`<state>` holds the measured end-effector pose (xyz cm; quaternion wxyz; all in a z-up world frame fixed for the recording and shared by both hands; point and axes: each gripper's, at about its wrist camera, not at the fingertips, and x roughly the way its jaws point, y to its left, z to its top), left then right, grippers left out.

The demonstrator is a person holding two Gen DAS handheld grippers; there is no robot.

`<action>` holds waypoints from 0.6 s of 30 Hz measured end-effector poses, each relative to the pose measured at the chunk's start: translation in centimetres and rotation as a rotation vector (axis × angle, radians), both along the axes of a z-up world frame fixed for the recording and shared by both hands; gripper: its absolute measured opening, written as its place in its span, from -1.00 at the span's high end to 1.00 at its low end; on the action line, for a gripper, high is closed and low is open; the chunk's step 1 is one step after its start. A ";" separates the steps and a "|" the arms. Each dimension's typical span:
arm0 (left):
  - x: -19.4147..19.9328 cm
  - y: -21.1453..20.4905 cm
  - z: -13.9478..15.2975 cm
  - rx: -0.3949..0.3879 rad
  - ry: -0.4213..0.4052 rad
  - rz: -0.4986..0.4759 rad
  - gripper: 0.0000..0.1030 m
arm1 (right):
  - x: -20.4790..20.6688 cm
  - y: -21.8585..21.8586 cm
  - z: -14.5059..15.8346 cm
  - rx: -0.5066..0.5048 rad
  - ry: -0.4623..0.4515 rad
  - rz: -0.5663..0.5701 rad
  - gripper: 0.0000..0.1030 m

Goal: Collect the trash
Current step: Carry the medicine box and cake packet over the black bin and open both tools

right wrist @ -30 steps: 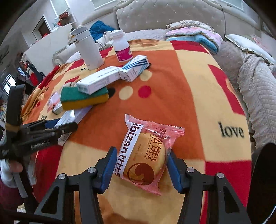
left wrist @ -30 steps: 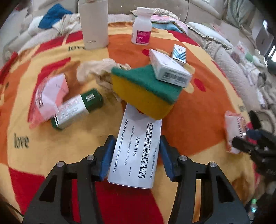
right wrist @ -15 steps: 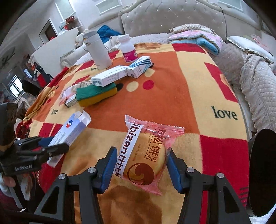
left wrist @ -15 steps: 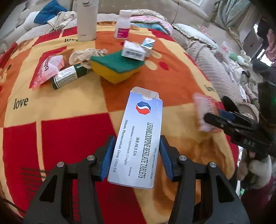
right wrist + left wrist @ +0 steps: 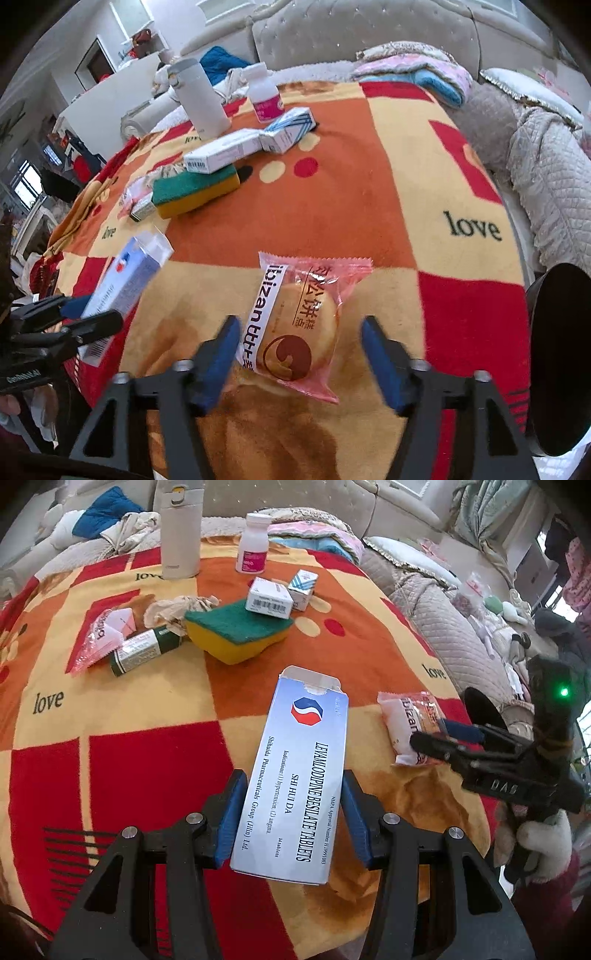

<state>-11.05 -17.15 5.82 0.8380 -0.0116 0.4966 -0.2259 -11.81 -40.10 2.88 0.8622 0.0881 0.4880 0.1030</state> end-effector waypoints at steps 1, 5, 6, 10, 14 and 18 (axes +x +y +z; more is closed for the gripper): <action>0.0 0.2 0.2 -0.004 -0.005 0.004 0.04 | 0.0 0.1 -0.1 -0.003 0.005 -0.003 -0.36; -0.1 1.2 1.1 -0.026 -0.022 0.015 0.04 | -0.3 -0.2 0.0 0.006 0.006 -0.020 -0.40; -0.2 1.2 1.2 -0.031 -0.024 0.017 0.04 | -0.5 -0.4 0.2 0.011 0.002 -0.026 -0.42; -0.1 1.2 1.5 -0.044 -0.031 0.015 0.04 | -0.4 -1.0 0.5 0.028 -0.005 -0.050 -0.49; 0.1 0.7 1.5 -0.034 -0.035 0.017 0.04 | 0.8 -0.4 0.1 0.015 0.009 -0.052 -0.49; -0.2 -0.3 1.3 -0.015 -0.038 0.005 0.04 | 1.5 1.1 -1.2 -0.052 0.004 -0.043 -0.32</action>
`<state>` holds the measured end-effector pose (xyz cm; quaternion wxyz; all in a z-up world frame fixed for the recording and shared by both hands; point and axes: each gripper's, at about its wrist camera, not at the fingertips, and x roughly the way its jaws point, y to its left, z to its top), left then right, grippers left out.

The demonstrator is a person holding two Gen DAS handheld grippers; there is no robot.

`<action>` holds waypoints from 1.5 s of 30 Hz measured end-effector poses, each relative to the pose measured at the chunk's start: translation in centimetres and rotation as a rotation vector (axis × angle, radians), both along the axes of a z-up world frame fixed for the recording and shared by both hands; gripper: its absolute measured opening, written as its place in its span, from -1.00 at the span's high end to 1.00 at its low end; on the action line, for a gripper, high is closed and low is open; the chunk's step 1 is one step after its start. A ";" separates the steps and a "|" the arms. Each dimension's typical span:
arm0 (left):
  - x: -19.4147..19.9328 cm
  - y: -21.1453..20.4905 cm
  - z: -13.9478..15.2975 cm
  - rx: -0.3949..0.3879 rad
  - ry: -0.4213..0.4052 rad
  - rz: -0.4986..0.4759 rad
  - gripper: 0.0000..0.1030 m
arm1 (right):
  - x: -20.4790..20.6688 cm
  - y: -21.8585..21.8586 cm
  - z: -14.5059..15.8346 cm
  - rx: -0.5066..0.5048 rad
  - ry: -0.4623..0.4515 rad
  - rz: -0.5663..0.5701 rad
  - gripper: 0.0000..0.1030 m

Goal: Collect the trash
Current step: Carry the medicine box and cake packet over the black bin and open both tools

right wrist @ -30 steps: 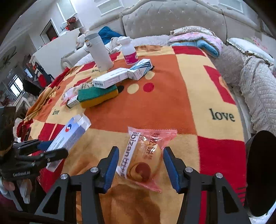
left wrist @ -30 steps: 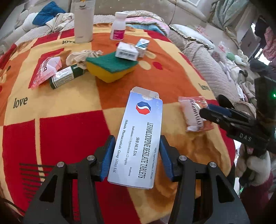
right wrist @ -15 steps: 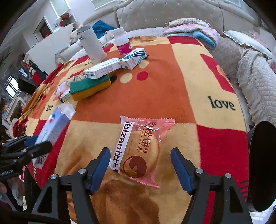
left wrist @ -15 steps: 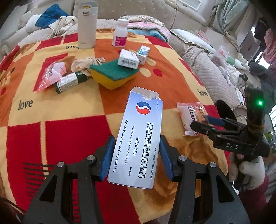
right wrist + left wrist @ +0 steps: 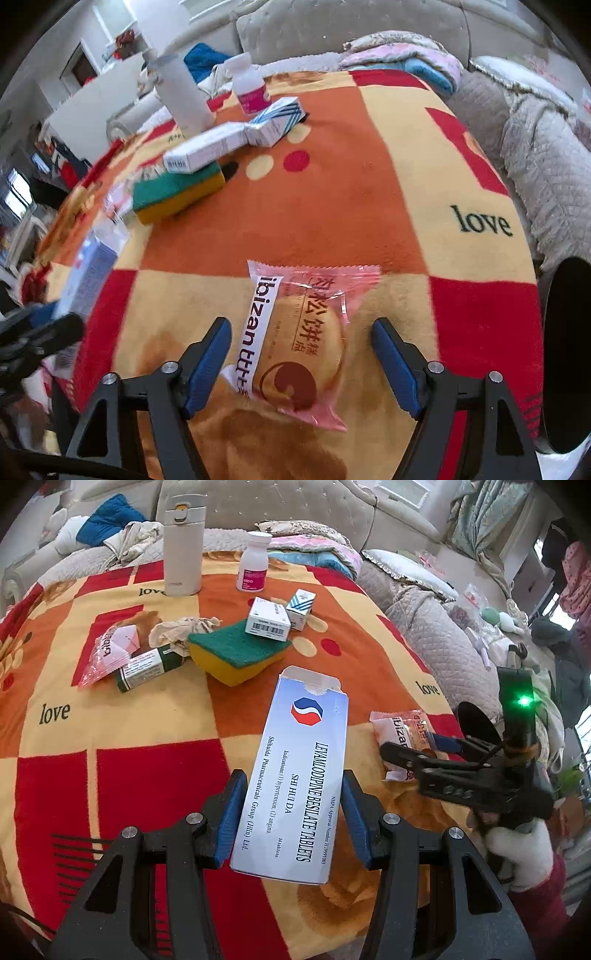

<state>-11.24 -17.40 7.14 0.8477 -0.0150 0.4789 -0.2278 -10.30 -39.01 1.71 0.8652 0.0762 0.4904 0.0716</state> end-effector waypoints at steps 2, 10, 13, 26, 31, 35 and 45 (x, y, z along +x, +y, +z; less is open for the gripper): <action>0.0 -0.5 0.0 0.004 0.002 -0.008 0.04 | -0.4 0.3 0.2 -0.021 -0.032 0.014 0.00; 0.5 -4.6 0.9 -0.025 -0.009 -0.066 0.04 | -2.5 -2.8 2.4 -0.034 -0.085 -0.012 0.01; 0.4 -7.1 1.1 -0.034 -0.015 -0.110 0.04 | -3.2 -4.7 2.9 -0.036 -0.096 -0.049 0.01; 0.7 -17.0 1.2 -0.077 0.012 -0.253 0.04 | -6.9 -13.5 3.6 -0.065 -0.107 -0.218 0.01; 1.0 -20.7 0.8 -0.099 0.034 -0.295 0.04 | -8.0 -17.1 3.1 -0.076 -0.093 -0.293 0.01; 1.1 -23.6 0.1 -0.107 0.059 -0.329 0.04 | -8.6 -19.9 2.2 -0.071 -0.070 -0.349 0.01; 1.3 -28.9 -1.8 -0.109 0.100 -0.375 0.04 | -9.5 -24.0 0.0 -0.063 -0.022 -0.431 0.01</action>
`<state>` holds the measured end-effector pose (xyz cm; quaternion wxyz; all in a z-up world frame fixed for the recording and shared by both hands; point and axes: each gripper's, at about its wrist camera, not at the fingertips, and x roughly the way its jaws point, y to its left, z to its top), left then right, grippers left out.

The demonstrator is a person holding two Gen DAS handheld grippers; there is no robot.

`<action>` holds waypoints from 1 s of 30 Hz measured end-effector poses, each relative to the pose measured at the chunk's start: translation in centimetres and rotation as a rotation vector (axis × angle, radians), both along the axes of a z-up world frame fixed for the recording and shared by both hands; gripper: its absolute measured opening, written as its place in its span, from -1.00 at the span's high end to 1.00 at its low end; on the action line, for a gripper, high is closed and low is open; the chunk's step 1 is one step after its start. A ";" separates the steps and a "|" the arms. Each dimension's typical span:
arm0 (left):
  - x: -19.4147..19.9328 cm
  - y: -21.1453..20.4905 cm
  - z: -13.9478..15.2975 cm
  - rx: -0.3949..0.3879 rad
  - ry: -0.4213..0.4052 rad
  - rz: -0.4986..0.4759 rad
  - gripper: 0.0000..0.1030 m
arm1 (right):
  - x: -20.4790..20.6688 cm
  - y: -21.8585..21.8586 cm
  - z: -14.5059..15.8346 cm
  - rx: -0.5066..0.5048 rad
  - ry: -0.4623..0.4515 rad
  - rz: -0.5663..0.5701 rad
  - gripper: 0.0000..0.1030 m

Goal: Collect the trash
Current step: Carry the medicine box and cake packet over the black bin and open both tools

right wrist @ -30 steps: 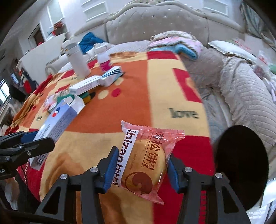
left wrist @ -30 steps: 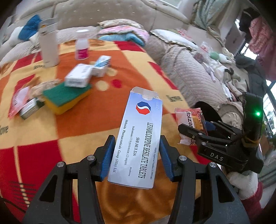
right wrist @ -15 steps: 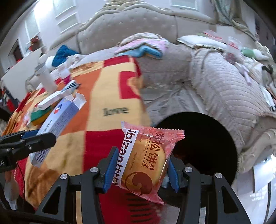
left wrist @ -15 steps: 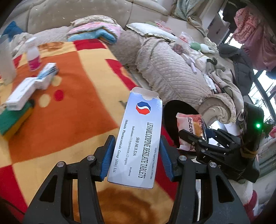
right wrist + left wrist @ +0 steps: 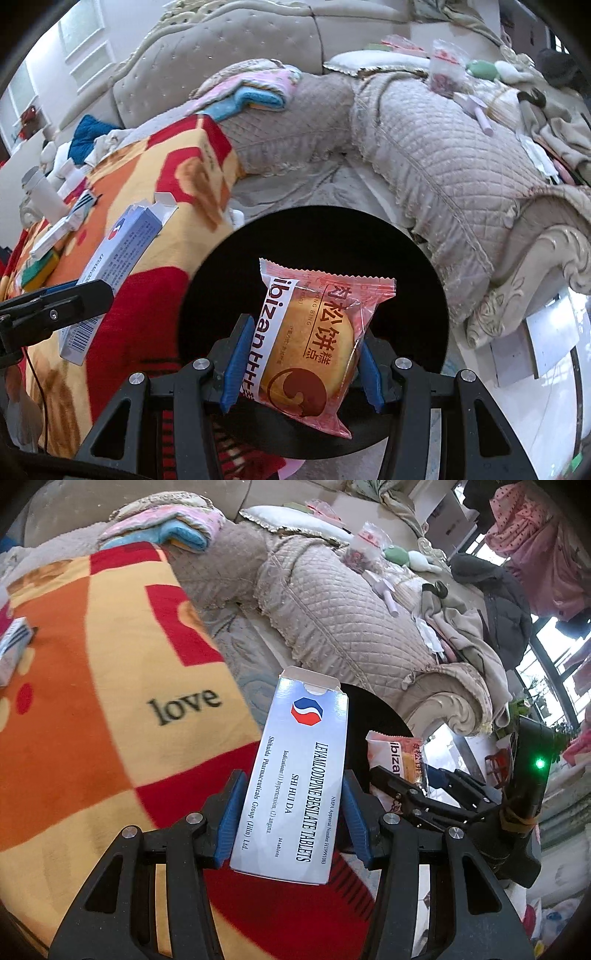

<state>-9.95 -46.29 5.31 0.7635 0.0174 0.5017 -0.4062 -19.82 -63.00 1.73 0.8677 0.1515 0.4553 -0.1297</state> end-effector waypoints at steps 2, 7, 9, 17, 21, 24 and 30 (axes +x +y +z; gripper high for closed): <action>0.0 -0.7 -0.3 -0.001 0.004 -0.010 0.04 | 0.0 -0.3 -0.3 0.003 0.005 -0.007 0.01; 0.2 -1.8 -0.7 -0.019 0.021 -0.018 0.04 | 0.0 -1.0 -0.9 0.007 0.013 -0.020 0.01; 0.3 -2.0 -0.8 -0.040 0.035 -0.023 0.03 | 0.0 -1.2 -1.0 0.008 0.010 -0.026 0.01; 0.5 -1.6 -0.8 -0.090 0.078 -0.024 -0.31 | -0.4 -1.4 -1.0 0.013 0.002 -0.061 -0.35; 0.5 -0.8 -0.5 -0.072 0.064 -0.013 -0.31 | -0.4 -0.8 -1.1 0.015 0.006 -0.052 -0.35; 0.4 0.3 -0.1 -0.045 0.019 0.017 -0.31 | -0.3 0.1 -0.9 0.008 0.003 -0.037 -0.35; 0.8 3.5 -0.2 0.021 -0.045 0.086 -0.31 | 0.3 2.2 -0.4 0.002 -0.006 0.008 -0.35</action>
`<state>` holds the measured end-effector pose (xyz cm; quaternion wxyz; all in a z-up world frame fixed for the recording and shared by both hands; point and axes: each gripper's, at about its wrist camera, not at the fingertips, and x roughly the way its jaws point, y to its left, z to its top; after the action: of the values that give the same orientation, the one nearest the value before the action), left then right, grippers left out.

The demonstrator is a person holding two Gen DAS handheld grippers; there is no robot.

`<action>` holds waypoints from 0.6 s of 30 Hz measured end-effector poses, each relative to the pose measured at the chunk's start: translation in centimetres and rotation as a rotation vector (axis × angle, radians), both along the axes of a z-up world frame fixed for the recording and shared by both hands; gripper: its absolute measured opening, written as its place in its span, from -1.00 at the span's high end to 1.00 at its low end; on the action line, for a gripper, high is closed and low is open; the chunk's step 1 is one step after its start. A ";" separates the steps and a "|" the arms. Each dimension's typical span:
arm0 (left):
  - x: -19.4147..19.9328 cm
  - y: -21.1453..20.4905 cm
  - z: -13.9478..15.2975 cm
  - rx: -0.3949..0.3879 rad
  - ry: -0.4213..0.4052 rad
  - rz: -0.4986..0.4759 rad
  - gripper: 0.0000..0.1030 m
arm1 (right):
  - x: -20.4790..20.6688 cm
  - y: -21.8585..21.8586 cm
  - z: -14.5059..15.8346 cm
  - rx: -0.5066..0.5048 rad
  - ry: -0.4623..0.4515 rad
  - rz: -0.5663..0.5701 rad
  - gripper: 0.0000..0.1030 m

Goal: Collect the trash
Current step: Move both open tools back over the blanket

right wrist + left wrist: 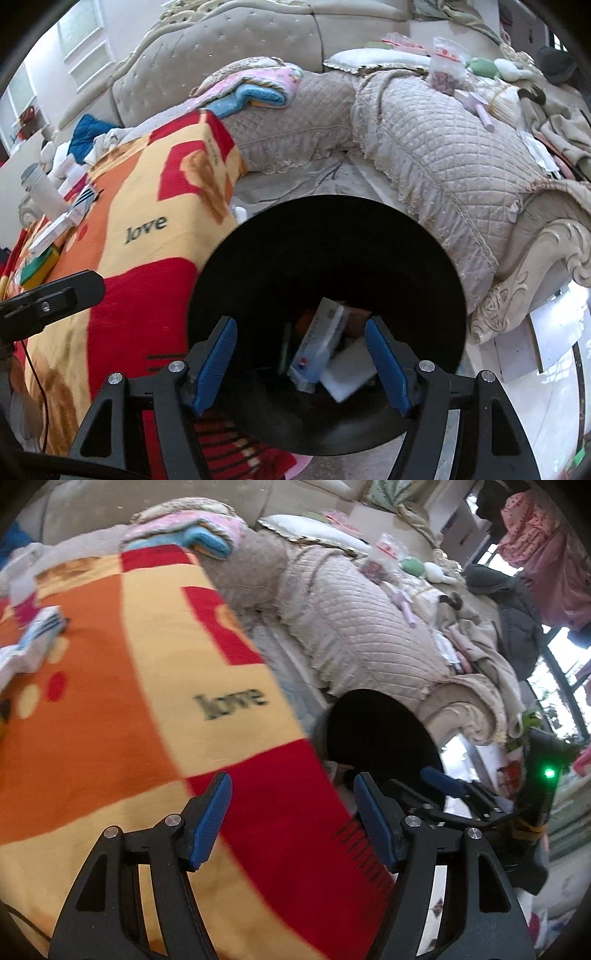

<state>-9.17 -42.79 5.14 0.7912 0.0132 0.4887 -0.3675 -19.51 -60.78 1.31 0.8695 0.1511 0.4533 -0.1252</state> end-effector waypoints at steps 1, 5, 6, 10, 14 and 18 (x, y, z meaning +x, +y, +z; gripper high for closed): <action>0.1 0.6 -0.1 0.008 -0.006 0.012 -0.31 | 0.1 0.3 0.1 0.002 -0.004 0.006 -0.35; 0.6 3.1 -0.4 0.044 -0.024 0.067 -0.31 | 0.9 2.2 0.4 0.006 -0.011 0.042 -0.35; 0.7 3.6 -0.4 0.048 -0.027 0.075 -0.31 | 1.1 2.7 0.4 0.005 -0.012 0.052 -0.35; 1.1 6.1 -0.4 0.068 -0.045 0.120 -0.31 | 1.9 4.7 0.7 0.006 -0.014 0.088 -0.35; 1.4 8.9 -0.2 0.079 -0.060 0.169 -0.31 | 2.8 6.7 1.1 0.009 -0.020 0.130 -0.36; 1.7 12.0 -0.1 0.088 -0.063 0.218 -0.31 | 4.1 9.2 1.6 0.017 -0.027 0.182 -0.36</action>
<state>-7.44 -30.82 5.08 0.8401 0.0062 0.4776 -0.2570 -15.45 -51.56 2.90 0.8820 0.1182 0.4544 -0.0400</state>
